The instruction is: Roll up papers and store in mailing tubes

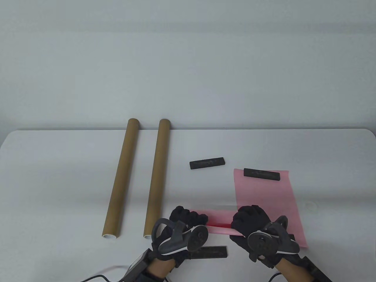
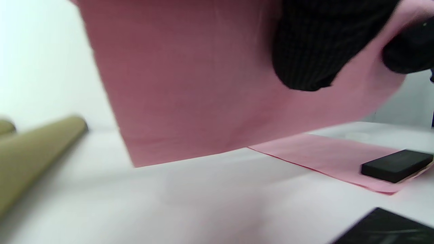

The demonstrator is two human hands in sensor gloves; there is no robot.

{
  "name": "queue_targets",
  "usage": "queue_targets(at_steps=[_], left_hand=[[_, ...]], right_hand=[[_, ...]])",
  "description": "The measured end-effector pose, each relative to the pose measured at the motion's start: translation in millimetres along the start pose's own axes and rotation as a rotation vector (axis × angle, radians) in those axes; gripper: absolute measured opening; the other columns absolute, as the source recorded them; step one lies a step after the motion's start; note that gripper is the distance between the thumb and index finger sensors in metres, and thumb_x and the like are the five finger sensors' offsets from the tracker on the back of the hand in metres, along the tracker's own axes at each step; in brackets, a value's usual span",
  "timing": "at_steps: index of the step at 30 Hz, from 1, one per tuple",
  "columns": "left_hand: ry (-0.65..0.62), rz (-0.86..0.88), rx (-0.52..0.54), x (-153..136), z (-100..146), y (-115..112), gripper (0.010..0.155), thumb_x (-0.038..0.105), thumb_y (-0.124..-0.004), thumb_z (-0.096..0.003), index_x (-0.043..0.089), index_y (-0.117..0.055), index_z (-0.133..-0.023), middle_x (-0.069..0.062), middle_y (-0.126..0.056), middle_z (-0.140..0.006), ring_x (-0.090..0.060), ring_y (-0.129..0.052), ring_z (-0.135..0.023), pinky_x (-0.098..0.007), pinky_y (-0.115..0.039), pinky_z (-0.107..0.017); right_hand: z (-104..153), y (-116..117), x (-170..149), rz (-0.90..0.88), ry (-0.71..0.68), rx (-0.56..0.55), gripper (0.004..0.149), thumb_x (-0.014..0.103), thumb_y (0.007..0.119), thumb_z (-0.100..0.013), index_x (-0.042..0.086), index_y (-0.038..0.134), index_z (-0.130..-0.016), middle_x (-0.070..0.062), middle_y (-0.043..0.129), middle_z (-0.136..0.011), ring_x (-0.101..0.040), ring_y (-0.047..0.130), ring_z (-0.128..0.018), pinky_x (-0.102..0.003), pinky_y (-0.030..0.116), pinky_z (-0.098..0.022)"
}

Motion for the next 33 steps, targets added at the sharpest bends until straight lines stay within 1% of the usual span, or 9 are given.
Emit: queue_targets(at_steps=[4, 7, 11, 13, 18, 23, 29, 30, 33], left_hand=[[-0.052, -0.167, 0.091, 8.9, 3.4, 8.7, 0.071, 0.057, -0.091, -0.0332, 0.031, -0.067, -0.095, 0.006, -0.089, -0.083, -0.018, -0.095, -0.077, -0.053, -0.064, -0.074], [-0.059, -0.155, 0.088, 9.7, 1.9, 9.4, 0.063, 0.055, -0.091, -0.0338, 0.032, -0.074, -0.09, 0.009, -0.094, -0.071, -0.013, -0.101, -0.066, -0.051, -0.067, -0.073], [-0.025, -0.022, 0.006, 0.8, -0.1, 3.1, 0.052, 0.056, -0.088, -0.035, 0.033, -0.083, -0.081, 0.012, -0.1, -0.057, -0.01, -0.106, -0.051, -0.049, -0.07, -0.071], [-0.005, 0.064, -0.05, -4.8, -2.1, -2.3, 0.049, 0.057, -0.086, -0.0354, 0.033, -0.086, -0.078, 0.012, -0.102, -0.054, -0.009, -0.107, -0.047, -0.049, -0.07, -0.071], [-0.001, 0.151, -0.095, -9.9, -1.4, -6.8, 0.048, 0.059, -0.082, -0.0361, 0.033, -0.089, -0.076, 0.011, -0.103, -0.053, -0.011, -0.108, -0.047, -0.049, -0.07, -0.072], [-0.03, -0.001, 0.03, 0.6, 3.8, 5.8, 0.069, 0.061, -0.085, -0.0341, 0.031, -0.07, -0.095, 0.005, -0.091, -0.082, -0.019, -0.097, -0.077, -0.053, -0.063, -0.074], [-0.084, -0.131, 0.094, 12.6, 5.4, 12.1, 0.067, 0.059, -0.087, -0.0332, 0.031, -0.072, -0.092, 0.008, -0.093, -0.075, -0.015, -0.099, -0.069, -0.051, -0.065, -0.073], [-0.081, -0.107, 0.078, 11.2, 4.2, 10.4, 0.064, 0.059, -0.087, -0.0333, 0.032, -0.075, -0.089, 0.01, -0.095, -0.07, -0.013, -0.101, -0.064, -0.051, -0.067, -0.072], [-0.062, -0.019, -0.001, 4.1, 0.7, 2.8, 0.051, 0.06, -0.084, -0.0345, 0.033, -0.085, -0.079, 0.012, -0.101, -0.055, -0.009, -0.106, -0.049, -0.048, -0.073, -0.07]], right_hand=[[-0.6, 8.2, -17.1, -0.195, 0.084, 0.102, 0.045, 0.053, 0.086, -0.045, 0.015, 0.099, -0.066, -0.012, 0.1, -0.076, -0.046, 0.094, -0.078, -0.068, 0.072, -0.058], [0.2, 12.8, -22.9, -0.298, 0.116, 0.13, 0.051, 0.057, 0.085, -0.045, 0.013, 0.101, -0.064, -0.014, 0.101, -0.074, -0.047, 0.095, -0.075, -0.069, 0.072, -0.056], [2.9, 1.9, -6.8, -0.063, -0.011, 0.004, 0.064, 0.056, 0.09, -0.042, 0.013, 0.085, -0.088, -0.017, 0.083, -0.096, -0.052, 0.079, -0.091, -0.07, 0.066, -0.063], [5.1, -5.4, 2.9, 0.089, -0.055, -0.075, 0.062, 0.054, 0.091, -0.041, 0.015, 0.084, -0.089, -0.014, 0.083, -0.098, -0.049, 0.08, -0.093, -0.07, 0.066, -0.064], [4.1, -10.0, 6.4, -0.011, -0.082, -0.077, 0.045, 0.049, 0.088, -0.044, 0.018, 0.093, -0.077, -0.01, 0.093, -0.088, -0.044, 0.087, -0.089, -0.069, 0.067, -0.064], [2.2, -0.2, -10.3, -0.161, -0.017, 0.016, 0.047, 0.054, 0.083, -0.046, 0.016, 0.099, -0.067, -0.011, 0.1, -0.076, -0.044, 0.094, -0.079, -0.069, 0.07, -0.06], [1.5, 4.8, -22.7, -0.31, 0.029, 0.055, 0.053, 0.059, 0.078, -0.046, 0.014, 0.103, -0.056, -0.011, 0.106, -0.065, -0.044, 0.1, -0.07, -0.07, 0.072, -0.057], [2.0, 3.9, -21.6, -0.295, 0.025, 0.048, 0.054, 0.06, 0.077, -0.046, 0.014, 0.103, -0.058, -0.012, 0.105, -0.067, -0.045, 0.099, -0.071, -0.07, 0.071, -0.057], [3.8, 0.1, -14.3, -0.201, -0.018, 0.007, 0.059, 0.059, 0.087, -0.042, 0.013, 0.091, -0.08, -0.015, 0.09, -0.089, -0.049, 0.086, -0.086, -0.072, 0.066, -0.062]])
Point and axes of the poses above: the tracker on the back of each hand, its own x axis roughly to the thumb side, its own z axis roughly from the fingertips to the wrist, y = z × x, the point moved 4 cm from there along -z, roughly from the wrist to the fingertips
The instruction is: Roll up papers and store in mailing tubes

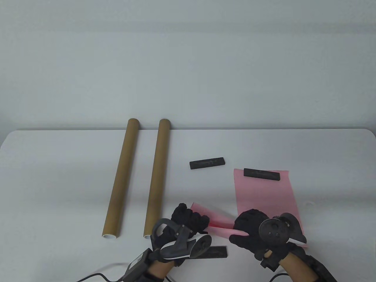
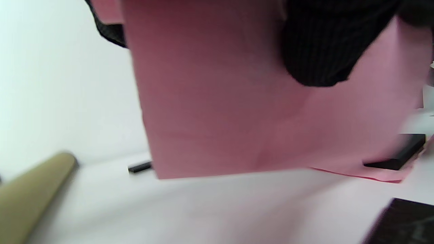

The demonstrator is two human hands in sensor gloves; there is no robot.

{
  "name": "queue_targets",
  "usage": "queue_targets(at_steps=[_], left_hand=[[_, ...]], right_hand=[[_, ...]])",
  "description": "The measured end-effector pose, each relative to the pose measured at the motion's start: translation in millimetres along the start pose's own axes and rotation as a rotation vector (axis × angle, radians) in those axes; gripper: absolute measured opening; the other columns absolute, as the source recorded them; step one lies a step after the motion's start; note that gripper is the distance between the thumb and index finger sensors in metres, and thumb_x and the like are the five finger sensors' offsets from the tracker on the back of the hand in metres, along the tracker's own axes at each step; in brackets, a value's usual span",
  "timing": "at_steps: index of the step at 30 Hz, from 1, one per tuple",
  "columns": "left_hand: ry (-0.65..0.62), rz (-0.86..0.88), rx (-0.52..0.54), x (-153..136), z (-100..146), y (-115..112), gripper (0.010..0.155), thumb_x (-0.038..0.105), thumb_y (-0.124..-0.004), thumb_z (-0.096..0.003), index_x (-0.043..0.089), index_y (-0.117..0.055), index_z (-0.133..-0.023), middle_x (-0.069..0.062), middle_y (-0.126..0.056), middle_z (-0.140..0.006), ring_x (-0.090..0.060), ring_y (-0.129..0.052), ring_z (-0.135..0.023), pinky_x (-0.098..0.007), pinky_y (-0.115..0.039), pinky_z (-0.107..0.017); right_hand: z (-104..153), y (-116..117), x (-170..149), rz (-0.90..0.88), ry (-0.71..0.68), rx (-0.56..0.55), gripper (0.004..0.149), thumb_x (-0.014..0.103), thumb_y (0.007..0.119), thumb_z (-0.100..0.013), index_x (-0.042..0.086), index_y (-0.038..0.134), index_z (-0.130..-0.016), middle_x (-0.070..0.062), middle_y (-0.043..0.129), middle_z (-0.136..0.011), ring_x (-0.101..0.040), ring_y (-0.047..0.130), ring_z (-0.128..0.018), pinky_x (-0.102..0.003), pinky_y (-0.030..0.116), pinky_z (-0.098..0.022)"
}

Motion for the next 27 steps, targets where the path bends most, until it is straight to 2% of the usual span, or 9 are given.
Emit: queue_targets(at_steps=[2, 5, 8, 12, 14, 18, 22, 25, 27], left_hand=[[0.03, 0.124, -0.065, -7.2, -1.1, -6.0, 0.048, 0.06, -0.083, -0.0352, 0.033, -0.089, -0.074, 0.012, -0.103, -0.049, -0.009, -0.107, -0.043, -0.047, -0.074, -0.07], [0.038, 0.24, -0.135, -11.8, -2.8, -11.8, 0.048, 0.061, -0.083, -0.0346, 0.032, -0.092, -0.072, 0.011, -0.104, -0.046, -0.01, -0.108, -0.04, -0.048, -0.074, -0.069], [0.038, 0.193, -0.117, -9.8, -1.1, -10.4, 0.051, 0.063, -0.082, -0.0338, 0.032, -0.091, -0.074, 0.011, -0.104, -0.049, -0.011, -0.108, -0.044, -0.048, -0.073, -0.07], [-0.001, 0.026, -0.012, 0.7, 1.9, -1.2, 0.072, 0.064, -0.085, -0.032, 0.031, -0.071, -0.095, 0.005, -0.092, -0.082, -0.019, -0.097, -0.076, -0.053, -0.063, -0.075], [-0.027, -0.121, 0.041, 8.3, 3.2, 4.4, 0.076, 0.062, -0.088, -0.0313, 0.03, -0.067, -0.097, 0.005, -0.089, -0.084, -0.019, -0.095, -0.079, -0.053, -0.062, -0.075], [-0.024, -0.121, 0.06, 10.0, 2.5, 7.1, 0.063, 0.058, -0.09, -0.0324, 0.032, -0.076, -0.088, 0.012, -0.097, -0.064, -0.01, -0.103, -0.059, -0.049, -0.069, -0.072], [0.015, 0.079, -0.04, -3.2, 0.3, -2.1, 0.048, 0.059, -0.086, -0.0347, 0.033, -0.088, -0.075, 0.013, -0.102, -0.047, -0.008, -0.107, -0.042, -0.048, -0.074, -0.07], [0.024, 0.195, -0.103, -7.8, -1.5, -7.9, 0.046, 0.059, -0.084, -0.0353, 0.032, -0.091, -0.071, 0.012, -0.103, -0.045, -0.01, -0.107, -0.041, -0.049, -0.073, -0.07], [0.023, 0.173, -0.099, -7.4, -1.0, -7.4, 0.046, 0.06, -0.083, -0.0354, 0.033, -0.091, -0.071, 0.012, -0.103, -0.046, -0.011, -0.107, -0.042, -0.05, -0.072, -0.071]], right_hand=[[1.9, -0.8, 12.1, 0.153, -0.082, -0.02, 0.066, 0.053, 0.094, -0.039, 0.016, 0.081, -0.092, -0.014, 0.081, -0.099, -0.049, 0.078, -0.094, -0.073, 0.061, -0.065], [2.4, -1.8, 21.8, 0.26, -0.108, -0.058, 0.055, 0.047, 0.096, -0.04, 0.019, 0.086, -0.086, -0.01, 0.087, -0.095, -0.045, 0.082, -0.093, -0.072, 0.063, -0.066], [0.0, -1.3, 17.9, 0.185, -0.068, -0.036, 0.044, 0.045, 0.094, -0.042, 0.018, 0.093, -0.076, -0.01, 0.094, -0.086, -0.044, 0.088, -0.088, -0.071, 0.065, -0.064], [-2.4, 3.7, 3.3, 0.088, 0.005, 0.031, 0.043, 0.05, 0.09, -0.044, 0.017, 0.097, -0.069, -0.01, 0.099, -0.077, -0.044, 0.094, -0.08, -0.071, 0.068, -0.061], [-3.0, 5.7, -5.1, -0.013, 0.044, 0.067, 0.044, 0.052, 0.088, -0.044, 0.015, 0.099, -0.065, -0.01, 0.101, -0.074, -0.044, 0.096, -0.077, -0.071, 0.068, -0.06], [-2.2, 4.8, -6.1, -0.043, 0.046, 0.059, 0.05, 0.057, 0.087, -0.044, 0.013, 0.099, -0.066, -0.013, 0.101, -0.075, -0.046, 0.093, -0.079, -0.073, 0.066, -0.059], [3.0, -1.4, 15.1, 0.234, -0.097, -0.038, 0.068, 0.051, 0.095, -0.039, 0.015, 0.079, -0.094, -0.014, 0.08, -0.099, -0.051, 0.074, -0.095, -0.074, 0.06, -0.065], [5.0, -6.0, 26.5, 0.338, -0.139, -0.106, 0.054, 0.046, 0.094, -0.041, 0.02, 0.086, -0.087, -0.01, 0.085, -0.096, -0.047, 0.078, -0.096, -0.072, 0.062, -0.067], [4.4, -5.9, 26.4, 0.302, -0.128, -0.091, 0.048, 0.046, 0.092, -0.043, 0.019, 0.089, -0.082, -0.01, 0.089, -0.092, -0.046, 0.081, -0.094, -0.071, 0.063, -0.066]])
Point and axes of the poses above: the tracker on the back of each hand, its own x axis roughly to the thumb side, its own z axis roughly from the fingertips to the wrist, y = z × x, the point moved 4 cm from there along -z, roughly from the wrist to the fingertips
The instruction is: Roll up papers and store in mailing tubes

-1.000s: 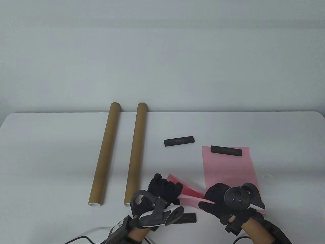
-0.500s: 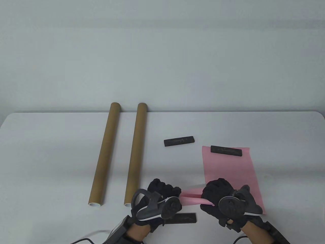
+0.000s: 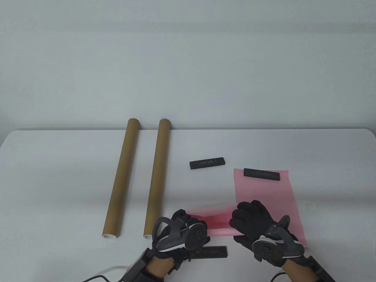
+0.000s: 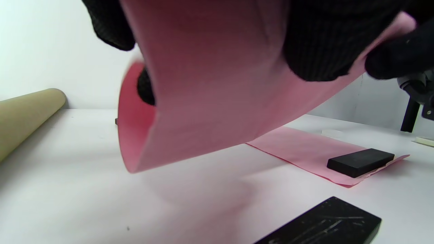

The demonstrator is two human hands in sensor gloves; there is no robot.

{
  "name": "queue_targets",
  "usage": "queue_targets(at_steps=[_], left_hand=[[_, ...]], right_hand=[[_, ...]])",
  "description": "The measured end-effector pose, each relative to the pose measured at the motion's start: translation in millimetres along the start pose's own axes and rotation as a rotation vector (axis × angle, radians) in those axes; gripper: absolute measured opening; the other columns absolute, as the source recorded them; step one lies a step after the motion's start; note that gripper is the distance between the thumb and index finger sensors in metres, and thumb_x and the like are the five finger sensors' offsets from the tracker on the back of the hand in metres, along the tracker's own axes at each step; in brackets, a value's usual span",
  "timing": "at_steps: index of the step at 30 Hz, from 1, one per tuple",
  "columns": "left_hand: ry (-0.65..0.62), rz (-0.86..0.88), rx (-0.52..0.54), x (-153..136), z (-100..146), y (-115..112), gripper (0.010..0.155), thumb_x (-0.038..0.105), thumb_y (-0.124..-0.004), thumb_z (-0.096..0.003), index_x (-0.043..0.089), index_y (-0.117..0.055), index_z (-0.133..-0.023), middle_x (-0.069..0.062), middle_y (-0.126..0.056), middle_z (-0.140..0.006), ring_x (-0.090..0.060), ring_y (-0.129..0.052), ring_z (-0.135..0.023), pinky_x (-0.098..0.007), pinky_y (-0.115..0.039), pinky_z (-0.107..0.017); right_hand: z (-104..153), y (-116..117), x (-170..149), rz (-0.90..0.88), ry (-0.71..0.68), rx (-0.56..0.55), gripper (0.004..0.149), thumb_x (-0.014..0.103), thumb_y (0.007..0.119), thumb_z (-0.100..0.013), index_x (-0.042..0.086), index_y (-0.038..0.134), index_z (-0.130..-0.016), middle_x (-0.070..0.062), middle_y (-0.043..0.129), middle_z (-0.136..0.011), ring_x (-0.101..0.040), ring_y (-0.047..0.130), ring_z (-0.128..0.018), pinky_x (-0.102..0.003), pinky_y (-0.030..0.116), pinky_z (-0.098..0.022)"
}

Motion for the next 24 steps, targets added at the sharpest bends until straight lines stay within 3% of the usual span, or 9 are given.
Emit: queue_targets(at_steps=[2, 4, 8, 9, 12, 14, 17, 19, 24], left_hand=[[-0.001, -0.029, 0.028, 2.9, 1.9, 1.9, 0.051, 0.061, -0.082, -0.0354, 0.033, -0.088, -0.077, 0.011, -0.102, -0.054, -0.012, -0.107, -0.051, -0.05, -0.071, -0.072], [-0.02, -0.089, 0.069, 8.2, 3.3, 4.2, 0.064, 0.062, -0.082, -0.0345, 0.032, -0.076, -0.091, 0.007, -0.095, -0.076, -0.017, -0.101, -0.071, -0.052, -0.066, -0.074], [-0.078, -0.257, 0.174, 22.3, 7.9, 12.6, 0.067, 0.058, -0.088, -0.0336, 0.031, -0.071, -0.093, 0.007, -0.092, -0.078, -0.017, -0.098, -0.074, -0.052, -0.065, -0.073], [-0.087, -0.285, 0.19, 24.9, 8.8, 14.2, 0.064, 0.058, -0.088, -0.0341, 0.031, -0.073, -0.091, 0.008, -0.094, -0.074, -0.015, -0.1, -0.07, -0.052, -0.066, -0.073], [-0.072, -0.242, 0.176, 21.9, 7.1, 14.5, 0.055, 0.057, -0.085, -0.0357, 0.032, -0.08, -0.085, 0.011, -0.098, -0.062, -0.012, -0.104, -0.057, -0.05, -0.07, -0.072], [-0.055, -0.153, 0.133, 15.5, 5.6, 11.7, 0.052, 0.059, -0.082, -0.036, 0.032, -0.085, -0.08, 0.012, -0.102, -0.054, -0.01, -0.107, -0.049, -0.049, -0.073, -0.071], [-0.036, -0.01, 0.077, 7.1, 3.1, 7.1, 0.051, 0.061, -0.08, -0.0356, 0.031, -0.09, -0.076, 0.012, -0.104, -0.048, -0.01, -0.109, -0.044, -0.048, -0.075, -0.07], [-0.038, -0.003, 0.065, 6.4, 2.5, 6.0, 0.052, 0.062, -0.078, -0.0353, 0.03, -0.091, -0.075, 0.011, -0.105, -0.047, -0.011, -0.11, -0.043, -0.048, -0.075, -0.07], [-0.061, -0.141, 0.127, 15.5, 6.8, 9.7, 0.069, 0.064, -0.082, -0.0332, 0.031, -0.073, -0.093, 0.006, -0.094, -0.079, -0.018, -0.1, -0.075, -0.052, -0.067, -0.074]], right_hand=[[-0.3, 2.2, -4.1, -0.05, 0.023, 0.017, 0.046, 0.049, 0.088, -0.044, 0.018, 0.093, -0.077, -0.01, 0.095, -0.085, -0.044, 0.088, -0.087, -0.07, 0.066, -0.064], [-0.8, 7.4, -10.4, -0.11, 0.048, 0.062, 0.046, 0.052, 0.086, -0.045, 0.016, 0.096, -0.071, -0.01, 0.099, -0.079, -0.044, 0.093, -0.081, -0.07, 0.068, -0.062], [0.3, 16.7, -21.3, -0.232, 0.096, 0.138, 0.053, 0.059, 0.079, -0.045, 0.014, 0.101, -0.062, -0.011, 0.104, -0.069, -0.044, 0.098, -0.074, -0.069, 0.071, -0.059], [1.2, 17.4, -22.5, -0.248, 0.106, 0.14, 0.054, 0.06, 0.08, -0.045, 0.014, 0.1, -0.065, -0.012, 0.102, -0.072, -0.045, 0.095, -0.077, -0.07, 0.071, -0.059], [2.2, 10.8, -19.4, -0.143, 0.083, 0.076, 0.066, 0.06, 0.087, -0.041, 0.014, 0.083, -0.089, -0.015, 0.084, -0.094, -0.052, 0.078, -0.091, -0.071, 0.064, -0.063], [3.4, 4.2, -12.9, -0.07, 0.036, 0.026, 0.068, 0.054, 0.091, -0.04, 0.016, 0.077, -0.094, -0.014, 0.079, -0.099, -0.051, 0.073, -0.096, -0.071, 0.062, -0.065], [4.1, 0.0, -9.1, -0.068, 0.027, -0.014, 0.055, 0.047, 0.092, -0.042, 0.019, 0.084, -0.089, -0.012, 0.085, -0.095, -0.049, 0.077, -0.094, -0.07, 0.064, -0.065], [3.8, 2.1, -10.3, -0.081, 0.04, -0.005, 0.048, 0.046, 0.089, -0.044, 0.018, 0.089, -0.083, -0.012, 0.089, -0.091, -0.048, 0.08, -0.092, -0.07, 0.066, -0.064], [3.4, 6.3, -18.0, -0.137, 0.063, 0.047, 0.048, 0.056, 0.082, -0.045, 0.016, 0.099, -0.067, -0.011, 0.1, -0.077, -0.045, 0.092, -0.082, -0.068, 0.071, -0.061]])
Point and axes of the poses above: the tracker on the back of each hand, its own x axis roughly to the thumb side, its own z axis roughly from the fingertips to the wrist, y = z × x, the point moved 4 cm from there along -z, roughly from the wrist to the fingertips
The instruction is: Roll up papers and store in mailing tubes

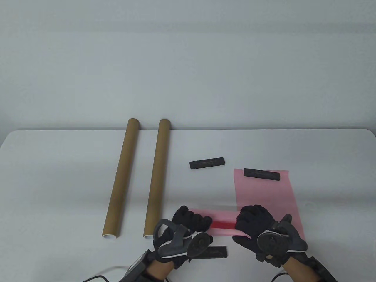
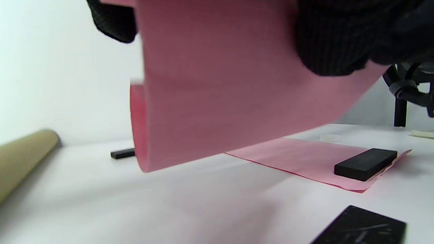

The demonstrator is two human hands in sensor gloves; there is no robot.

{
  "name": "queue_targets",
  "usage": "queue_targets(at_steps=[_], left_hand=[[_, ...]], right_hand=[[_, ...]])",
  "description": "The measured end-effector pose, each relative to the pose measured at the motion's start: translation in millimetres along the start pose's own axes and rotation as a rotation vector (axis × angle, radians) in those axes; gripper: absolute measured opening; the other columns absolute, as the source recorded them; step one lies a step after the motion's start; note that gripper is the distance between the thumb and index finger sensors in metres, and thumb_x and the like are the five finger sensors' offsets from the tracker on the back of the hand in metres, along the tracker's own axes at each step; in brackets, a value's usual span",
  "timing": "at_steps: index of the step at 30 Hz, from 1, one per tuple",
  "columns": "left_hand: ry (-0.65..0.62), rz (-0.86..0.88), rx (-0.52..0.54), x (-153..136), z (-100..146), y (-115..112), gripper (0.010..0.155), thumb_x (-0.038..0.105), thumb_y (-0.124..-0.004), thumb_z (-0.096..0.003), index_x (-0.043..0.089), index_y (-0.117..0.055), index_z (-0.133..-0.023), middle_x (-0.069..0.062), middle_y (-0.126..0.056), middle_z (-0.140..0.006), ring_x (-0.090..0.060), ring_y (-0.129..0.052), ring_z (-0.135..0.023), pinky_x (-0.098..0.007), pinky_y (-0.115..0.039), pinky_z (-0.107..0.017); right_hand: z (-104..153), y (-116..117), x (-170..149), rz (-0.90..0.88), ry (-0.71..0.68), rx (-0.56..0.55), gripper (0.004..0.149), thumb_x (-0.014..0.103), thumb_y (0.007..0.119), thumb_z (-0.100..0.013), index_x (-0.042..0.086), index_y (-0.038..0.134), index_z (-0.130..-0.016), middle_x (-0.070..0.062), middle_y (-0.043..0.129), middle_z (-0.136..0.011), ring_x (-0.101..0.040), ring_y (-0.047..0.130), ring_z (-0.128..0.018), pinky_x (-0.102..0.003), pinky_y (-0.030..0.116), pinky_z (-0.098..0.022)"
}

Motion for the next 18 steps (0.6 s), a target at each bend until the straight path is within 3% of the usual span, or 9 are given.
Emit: queue_targets(at_steps=[2, 4, 7, 9, 12, 14, 18], left_hand=[[-0.015, -0.066, 0.034, 4.1, 0.3, 4.0, 0.068, 0.061, -0.085, -0.0334, 0.03, -0.072, -0.093, 0.007, -0.094, -0.077, -0.016, -0.1, -0.072, -0.051, -0.067, -0.073], [-0.018, -0.057, 0.044, 5.0, 0.7, 7.0, 0.06, 0.059, -0.085, -0.0344, 0.032, -0.078, -0.088, 0.01, -0.098, -0.067, -0.013, -0.104, -0.062, -0.05, -0.07, -0.072], [-0.006, 0.017, 0.014, 0.8, -1.1, 5.3, 0.055, 0.062, -0.081, -0.0344, 0.031, -0.087, -0.079, 0.011, -0.104, -0.053, -0.01, -0.109, -0.048, -0.047, -0.075, -0.07], [0.001, 0.057, -0.019, -3.4, -2.6, 0.7, 0.056, 0.065, -0.077, -0.0335, 0.029, -0.091, -0.075, 0.012, -0.106, -0.047, -0.009, -0.111, -0.041, -0.046, -0.079, -0.068], [0.005, 0.079, -0.036, -7.3, -2.5, -2.6, 0.057, 0.066, -0.077, -0.0329, 0.029, -0.092, -0.073, 0.012, -0.107, -0.044, -0.009, -0.112, -0.038, -0.045, -0.08, -0.067], [0.002, 0.077, -0.034, -7.3, -2.4, -2.6, 0.058, 0.066, -0.077, -0.0327, 0.029, -0.091, -0.076, 0.011, -0.106, -0.047, -0.01, -0.111, -0.042, -0.046, -0.079, -0.068], [0.0, -0.006, 0.003, -2.8, 0.6, 1.8, 0.071, 0.066, -0.082, -0.0316, 0.029, -0.075, -0.092, 0.006, -0.098, -0.076, -0.017, -0.104, -0.07, -0.05, -0.071, -0.072]], right_hand=[[0.7, 1.0, -4.3, -0.04, 0.017, 0.016, 0.052, 0.059, 0.079, -0.045, 0.015, 0.101, -0.061, -0.011, 0.103, -0.071, -0.044, 0.095, -0.078, -0.068, 0.072, -0.059], [1.7, 1.1, -5.9, -0.055, 0.024, 0.024, 0.056, 0.062, 0.078, -0.044, 0.014, 0.101, -0.063, -0.012, 0.102, -0.073, -0.046, 0.093, -0.079, -0.069, 0.072, -0.059], [2.8, -0.8, -2.4, -0.02, -0.009, -0.002, 0.067, 0.062, 0.084, -0.041, 0.012, 0.087, -0.086, -0.016, 0.087, -0.092, -0.05, 0.082, -0.089, -0.071, 0.066, -0.062], [2.6, 2.3, 2.5, -0.007, -0.056, 0.027, 0.071, 0.058, 0.089, -0.04, 0.012, 0.078, -0.093, -0.016, 0.078, -0.1, -0.052, 0.074, -0.095, -0.073, 0.062, -0.064], [1.8, 2.2, 5.4, -0.003, -0.05, 0.0, 0.057, 0.048, 0.09, -0.043, 0.014, 0.083, -0.089, -0.015, 0.083, -0.097, -0.05, 0.078, -0.093, -0.072, 0.064, -0.064], [0.8, 0.0, 4.8, 0.017, -0.032, -0.015, 0.048, 0.046, 0.089, -0.045, 0.016, 0.089, -0.082, -0.013, 0.089, -0.091, -0.047, 0.083, -0.09, -0.07, 0.066, -0.063], [1.2, -1.2, 0.0, -0.006, -0.009, -0.009, 0.047, 0.054, 0.083, -0.045, 0.016, 0.096, -0.071, -0.011, 0.098, -0.078, -0.044, 0.093, -0.08, -0.069, 0.071, -0.061]])
Point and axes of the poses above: the tracker on the back of each hand, its own x axis roughly to the thumb side, its own z axis roughly from the fingertips to the wrist, y = z × x, the point moved 4 cm from there along -z, roughly from the wrist to the fingertips
